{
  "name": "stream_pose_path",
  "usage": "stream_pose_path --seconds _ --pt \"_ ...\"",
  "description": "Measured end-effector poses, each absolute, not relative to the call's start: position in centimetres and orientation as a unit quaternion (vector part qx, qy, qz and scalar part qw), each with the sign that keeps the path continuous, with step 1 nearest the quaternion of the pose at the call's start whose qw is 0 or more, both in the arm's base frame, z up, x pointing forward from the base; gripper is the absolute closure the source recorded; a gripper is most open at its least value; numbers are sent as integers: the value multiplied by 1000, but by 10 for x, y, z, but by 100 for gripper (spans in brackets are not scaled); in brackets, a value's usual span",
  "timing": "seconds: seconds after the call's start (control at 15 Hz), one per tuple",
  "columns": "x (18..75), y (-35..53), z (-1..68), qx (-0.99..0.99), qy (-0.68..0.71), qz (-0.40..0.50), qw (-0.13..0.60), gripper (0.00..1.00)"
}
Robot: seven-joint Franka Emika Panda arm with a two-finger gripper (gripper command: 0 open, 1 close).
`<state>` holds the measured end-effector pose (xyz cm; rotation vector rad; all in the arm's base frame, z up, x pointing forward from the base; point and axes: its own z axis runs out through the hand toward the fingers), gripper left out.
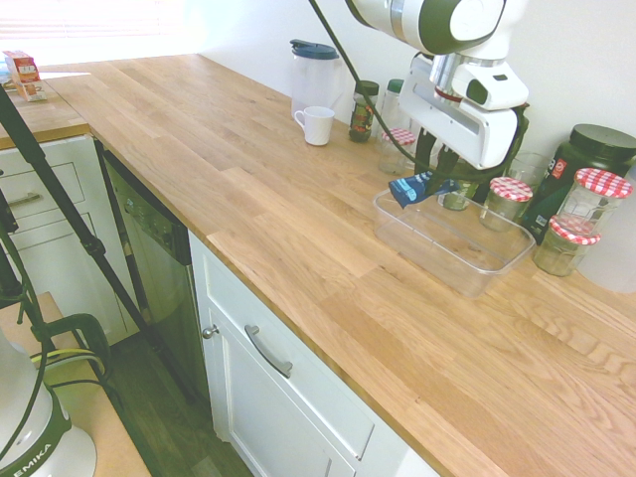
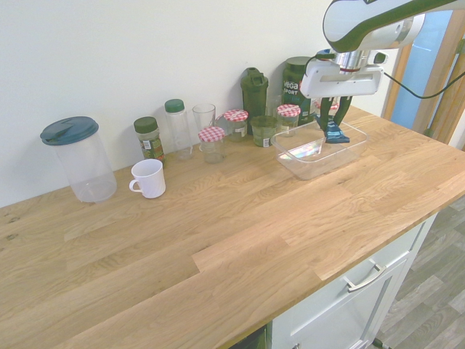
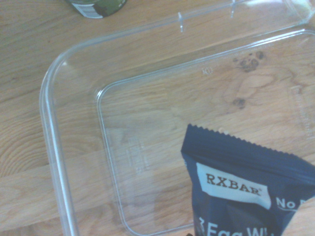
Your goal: Put the protein bar into the container
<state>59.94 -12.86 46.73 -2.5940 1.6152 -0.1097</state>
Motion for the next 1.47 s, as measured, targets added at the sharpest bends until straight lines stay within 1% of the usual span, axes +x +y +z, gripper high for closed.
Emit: stream_pose_path --seconds 1.07,1.47 --pt "600 -144 425 -846 531 -28 26 100" --pt "603 -144 426 -844 534 -29 33 100"
